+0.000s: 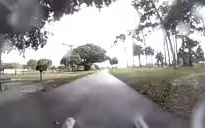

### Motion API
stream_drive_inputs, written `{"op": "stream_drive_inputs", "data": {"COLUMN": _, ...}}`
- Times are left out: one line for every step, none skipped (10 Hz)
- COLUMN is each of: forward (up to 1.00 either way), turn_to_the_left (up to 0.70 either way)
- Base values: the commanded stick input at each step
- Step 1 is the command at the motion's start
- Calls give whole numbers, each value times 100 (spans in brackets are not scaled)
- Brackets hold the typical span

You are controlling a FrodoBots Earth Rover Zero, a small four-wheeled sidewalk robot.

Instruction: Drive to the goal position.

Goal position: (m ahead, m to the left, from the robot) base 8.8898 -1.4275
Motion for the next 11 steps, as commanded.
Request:
{"op": "stream_drive_inputs", "data": {"forward": 84, "turn_to_the_left": 0}}
{"op": "stream_drive_inputs", "data": {"forward": 84, "turn_to_the_left": 0}}
{"op": "stream_drive_inputs", "data": {"forward": 85, "turn_to_the_left": 0}}
{"op": "stream_drive_inputs", "data": {"forward": 85, "turn_to_the_left": 0}}
{"op": "stream_drive_inputs", "data": {"forward": 85, "turn_to_the_left": 0}}
{"op": "stream_drive_inputs", "data": {"forward": 85, "turn_to_the_left": 0}}
{"op": "stream_drive_inputs", "data": {"forward": 85, "turn_to_the_left": 0}}
{"op": "stream_drive_inputs", "data": {"forward": 85, "turn_to_the_left": 0}}
{"op": "stream_drive_inputs", "data": {"forward": 85, "turn_to_the_left": 0}}
{"op": "stream_drive_inputs", "data": {"forward": 85, "turn_to_the_left": 0}}
{"op": "stream_drive_inputs", "data": {"forward": 85, "turn_to_the_left": 0}}
